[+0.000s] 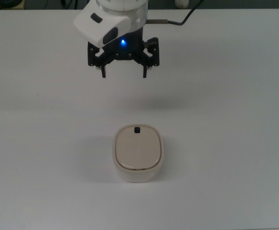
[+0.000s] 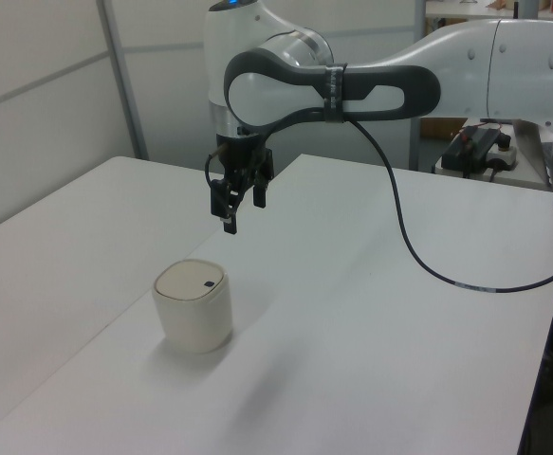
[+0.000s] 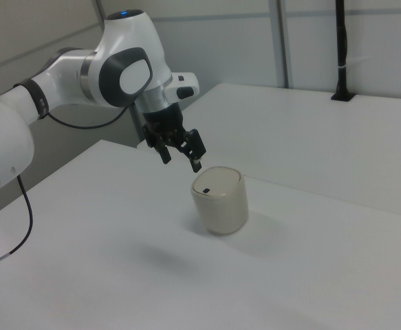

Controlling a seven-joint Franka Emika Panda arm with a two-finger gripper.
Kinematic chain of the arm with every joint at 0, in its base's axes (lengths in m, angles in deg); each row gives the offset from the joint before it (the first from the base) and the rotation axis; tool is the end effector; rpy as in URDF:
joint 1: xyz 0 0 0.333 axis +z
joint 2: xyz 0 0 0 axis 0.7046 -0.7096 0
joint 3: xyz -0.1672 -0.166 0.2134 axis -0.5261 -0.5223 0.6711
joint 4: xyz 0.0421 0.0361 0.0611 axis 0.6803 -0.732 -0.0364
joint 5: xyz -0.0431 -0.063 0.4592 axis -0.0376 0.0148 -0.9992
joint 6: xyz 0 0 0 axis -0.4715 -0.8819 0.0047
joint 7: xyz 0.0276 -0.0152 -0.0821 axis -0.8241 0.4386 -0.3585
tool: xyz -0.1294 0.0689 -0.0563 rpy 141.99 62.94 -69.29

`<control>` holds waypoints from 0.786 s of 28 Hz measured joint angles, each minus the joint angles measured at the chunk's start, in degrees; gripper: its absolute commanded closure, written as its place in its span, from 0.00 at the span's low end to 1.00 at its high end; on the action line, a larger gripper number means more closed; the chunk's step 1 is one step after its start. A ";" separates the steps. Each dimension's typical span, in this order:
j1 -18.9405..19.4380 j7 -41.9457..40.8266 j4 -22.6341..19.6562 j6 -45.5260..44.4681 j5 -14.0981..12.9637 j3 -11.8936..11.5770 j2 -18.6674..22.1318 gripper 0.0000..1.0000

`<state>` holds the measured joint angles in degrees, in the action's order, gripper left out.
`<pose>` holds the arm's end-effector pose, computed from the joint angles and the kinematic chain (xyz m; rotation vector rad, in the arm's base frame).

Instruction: Open the trash can

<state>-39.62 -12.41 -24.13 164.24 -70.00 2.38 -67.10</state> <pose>0.7436 0.0597 0.5226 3.1248 0.0027 0.1482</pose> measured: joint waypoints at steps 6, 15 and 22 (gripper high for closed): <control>0.03 1.03 -0.04 0.08 0.00 0.00 -0.35 0.47; 0.46 1.69 -0.08 2.81 0.00 0.04 -2.55 1.00; 1.82 3.84 -0.12 7.78 0.00 0.07 -4.83 1.00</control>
<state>-37.80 -8.57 -24.25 172.02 -70.00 2.45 -71.93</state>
